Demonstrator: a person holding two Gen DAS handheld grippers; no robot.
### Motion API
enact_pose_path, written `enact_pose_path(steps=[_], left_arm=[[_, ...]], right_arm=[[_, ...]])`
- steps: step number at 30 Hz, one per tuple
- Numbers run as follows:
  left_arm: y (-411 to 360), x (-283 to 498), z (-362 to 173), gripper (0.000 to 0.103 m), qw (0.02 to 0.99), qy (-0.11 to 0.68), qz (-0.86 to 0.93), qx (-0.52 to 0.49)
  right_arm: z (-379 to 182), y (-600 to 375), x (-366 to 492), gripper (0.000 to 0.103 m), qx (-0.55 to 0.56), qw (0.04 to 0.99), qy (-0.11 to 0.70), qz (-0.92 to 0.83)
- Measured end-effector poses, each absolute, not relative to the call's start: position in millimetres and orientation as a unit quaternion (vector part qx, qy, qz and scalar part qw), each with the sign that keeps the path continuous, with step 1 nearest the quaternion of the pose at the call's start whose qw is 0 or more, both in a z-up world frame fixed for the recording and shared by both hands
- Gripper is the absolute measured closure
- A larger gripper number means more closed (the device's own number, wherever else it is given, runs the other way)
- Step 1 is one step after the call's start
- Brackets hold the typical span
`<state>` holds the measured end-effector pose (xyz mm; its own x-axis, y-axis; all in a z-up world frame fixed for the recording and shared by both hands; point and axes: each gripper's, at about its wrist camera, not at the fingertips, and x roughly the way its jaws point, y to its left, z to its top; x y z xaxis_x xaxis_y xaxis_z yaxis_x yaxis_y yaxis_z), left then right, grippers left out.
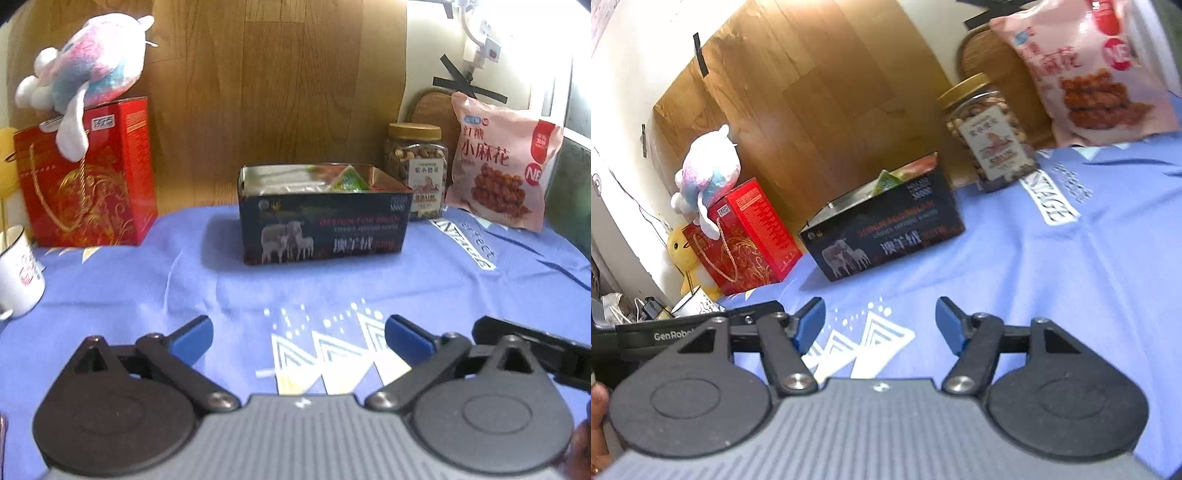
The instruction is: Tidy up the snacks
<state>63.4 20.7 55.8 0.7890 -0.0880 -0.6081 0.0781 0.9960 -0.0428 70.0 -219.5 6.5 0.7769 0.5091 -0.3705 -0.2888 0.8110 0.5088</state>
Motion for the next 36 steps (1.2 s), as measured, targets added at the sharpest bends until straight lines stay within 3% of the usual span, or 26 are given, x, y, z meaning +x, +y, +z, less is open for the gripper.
enact_pose_path(steps=[16,36], left_arm=[[-6,15,44,0.000,0.939,0.341,0.018,0.034],[-2,2,40,0.000,0.939,0.336,0.052,0.045]], right_arm=[[-4,-225,17,0.020,0.254,0.904,0.255,0.232],[-4,-228,-2,0.019,0.269,0.909,0.233,0.217]])
